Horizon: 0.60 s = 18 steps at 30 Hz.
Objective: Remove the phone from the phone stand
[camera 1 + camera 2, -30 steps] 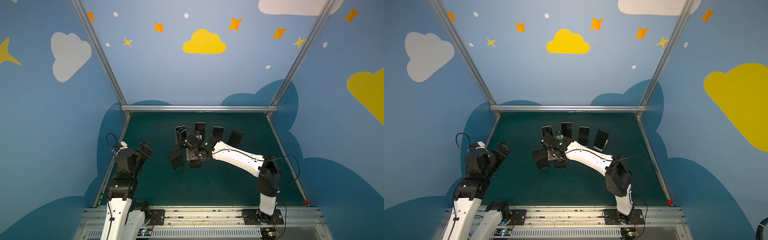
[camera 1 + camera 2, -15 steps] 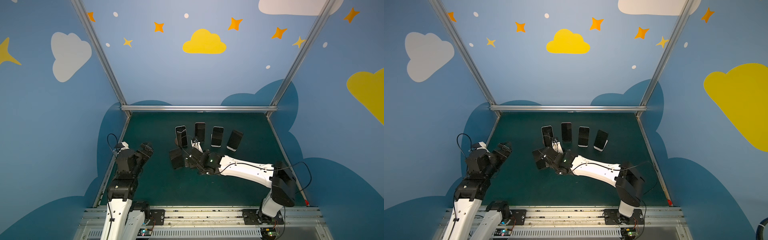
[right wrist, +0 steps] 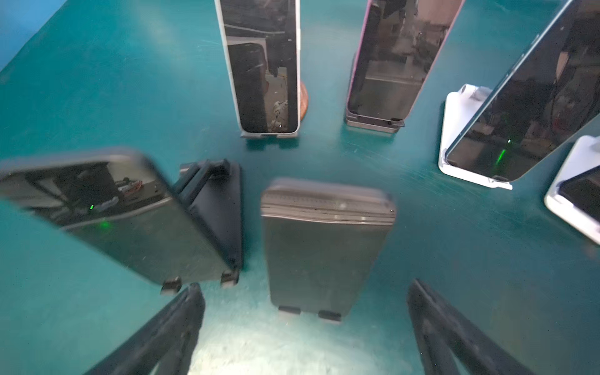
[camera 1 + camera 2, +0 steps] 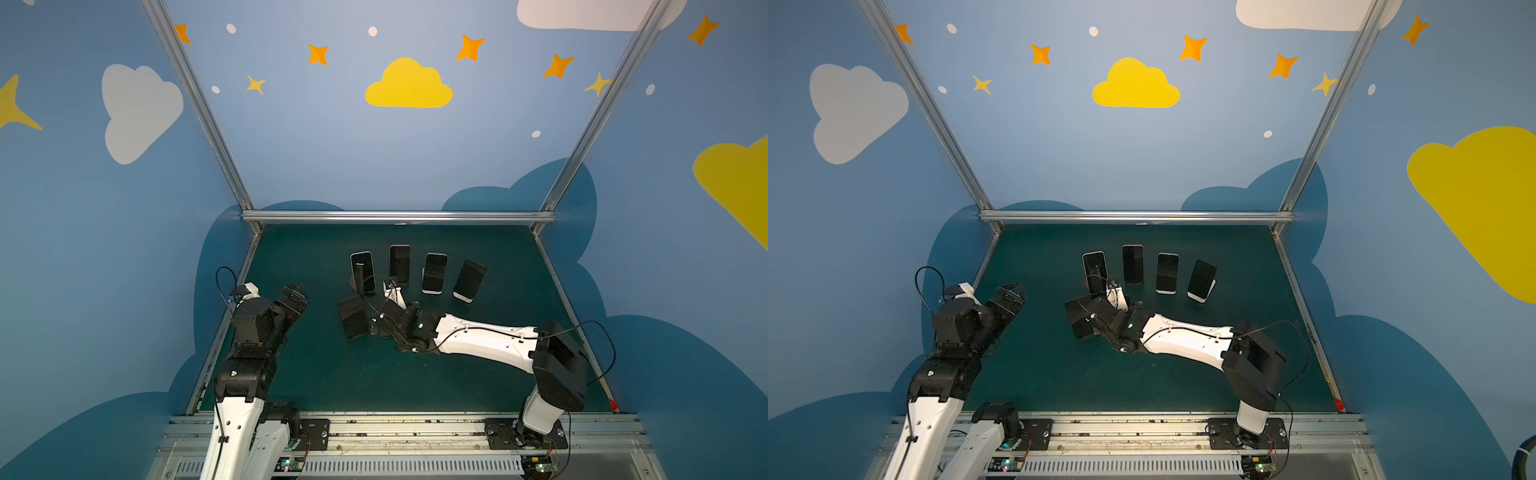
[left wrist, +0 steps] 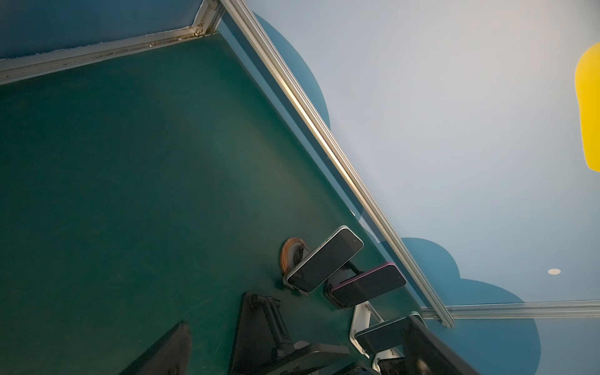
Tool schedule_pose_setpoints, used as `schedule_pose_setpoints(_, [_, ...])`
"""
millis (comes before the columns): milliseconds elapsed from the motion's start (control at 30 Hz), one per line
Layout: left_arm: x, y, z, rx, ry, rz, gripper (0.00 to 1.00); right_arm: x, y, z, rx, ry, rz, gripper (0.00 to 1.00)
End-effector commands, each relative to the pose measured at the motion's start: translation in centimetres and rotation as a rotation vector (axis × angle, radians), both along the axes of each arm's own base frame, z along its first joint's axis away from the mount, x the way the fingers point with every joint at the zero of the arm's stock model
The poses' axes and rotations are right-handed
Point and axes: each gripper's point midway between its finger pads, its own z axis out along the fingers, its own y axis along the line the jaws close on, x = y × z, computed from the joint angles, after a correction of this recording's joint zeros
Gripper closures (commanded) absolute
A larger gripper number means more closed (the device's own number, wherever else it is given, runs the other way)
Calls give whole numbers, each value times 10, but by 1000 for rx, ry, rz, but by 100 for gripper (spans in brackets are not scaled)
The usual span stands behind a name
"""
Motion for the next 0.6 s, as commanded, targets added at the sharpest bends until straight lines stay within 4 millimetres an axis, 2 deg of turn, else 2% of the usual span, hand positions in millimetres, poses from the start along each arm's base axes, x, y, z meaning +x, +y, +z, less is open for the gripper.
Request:
schedule_pose_setpoints(0, [1, -1, 5, 11, -19, -6, 0, 3, 3, -12, -1, 28, 4, 2])
schedule_pose_setpoints(100, [2, -1, 5, 10, -20, -6, 0, 5, 7, -15, 1, 41, 16, 2])
schedule_pose_setpoints(333, [3, 0, 6, 15, -16, -7, 0, 9, 0, -27, -17, 50, -26, 2])
schedule_pose_setpoints(567, [2, -1, 5, 16, -15, -9, 0, 12, 3, -38, -23, 59, -31, 2])
